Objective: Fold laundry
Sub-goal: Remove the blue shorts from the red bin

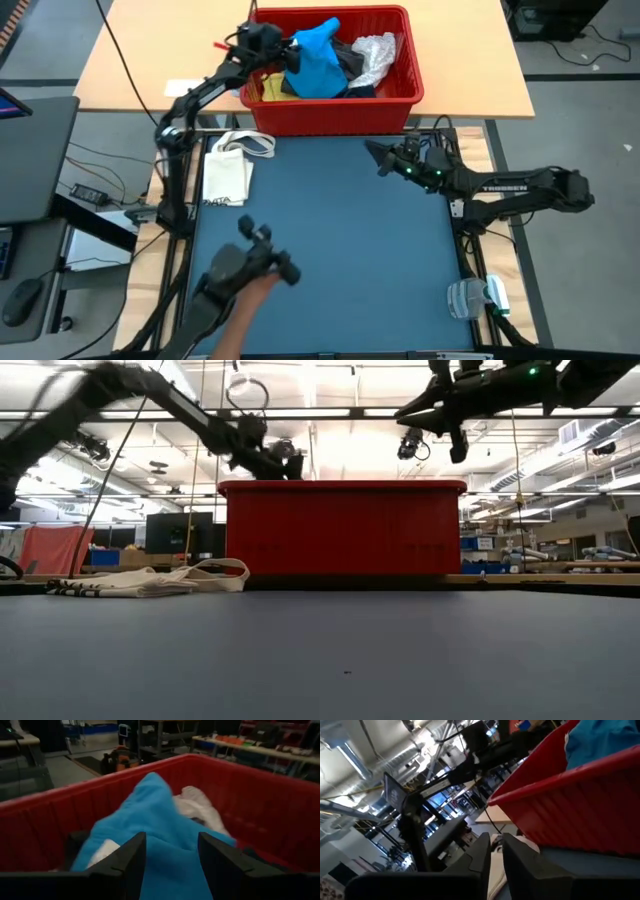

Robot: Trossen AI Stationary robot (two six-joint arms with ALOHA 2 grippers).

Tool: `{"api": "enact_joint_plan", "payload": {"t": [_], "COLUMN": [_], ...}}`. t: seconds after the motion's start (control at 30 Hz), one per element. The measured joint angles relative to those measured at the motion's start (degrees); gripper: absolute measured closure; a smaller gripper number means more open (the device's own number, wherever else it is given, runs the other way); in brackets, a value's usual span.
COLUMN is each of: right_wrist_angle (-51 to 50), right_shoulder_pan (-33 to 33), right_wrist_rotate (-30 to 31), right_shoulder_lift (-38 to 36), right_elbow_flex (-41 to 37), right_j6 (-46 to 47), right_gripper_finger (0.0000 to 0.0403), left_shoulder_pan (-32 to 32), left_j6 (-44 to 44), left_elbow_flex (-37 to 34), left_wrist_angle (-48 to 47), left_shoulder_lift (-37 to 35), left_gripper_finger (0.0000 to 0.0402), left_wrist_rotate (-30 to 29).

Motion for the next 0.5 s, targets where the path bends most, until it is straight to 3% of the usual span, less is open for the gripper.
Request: {"api": "enact_joint_plan", "payload": {"t": [0.17, 0.27, 0.5], "right_wrist_angle": [0.09, 0.09, -0.21], "right_shoulder_pan": [0.09, 0.09, -0.20], "right_wrist_rotate": [1.36, 1.84, 6.19], "right_shoulder_lift": [1.28, 1.29, 1.27], "right_elbow_flex": [0.88, 1.00, 1.01], "right_j6": [-1.54, -3.24, -5.79], "right_gripper_finger": [0.0312, 0.0284, 0.0210], "left_shoulder_pan": [0.49, 0.42, -0.93], "left_j6": [0.79, 3.63, 29.46], "left_elbow_flex": [9.05, 11.07, 10.72], "left_wrist_angle": [-0.12, 0.07, -6.38], "left_shoulder_lift": [8.32, 10.72, 11.14], "left_gripper_finger": [0.0218, 0.0218, 0.0218], "left_wrist_rotate": [-0.10, -0.07, -0.40]}}
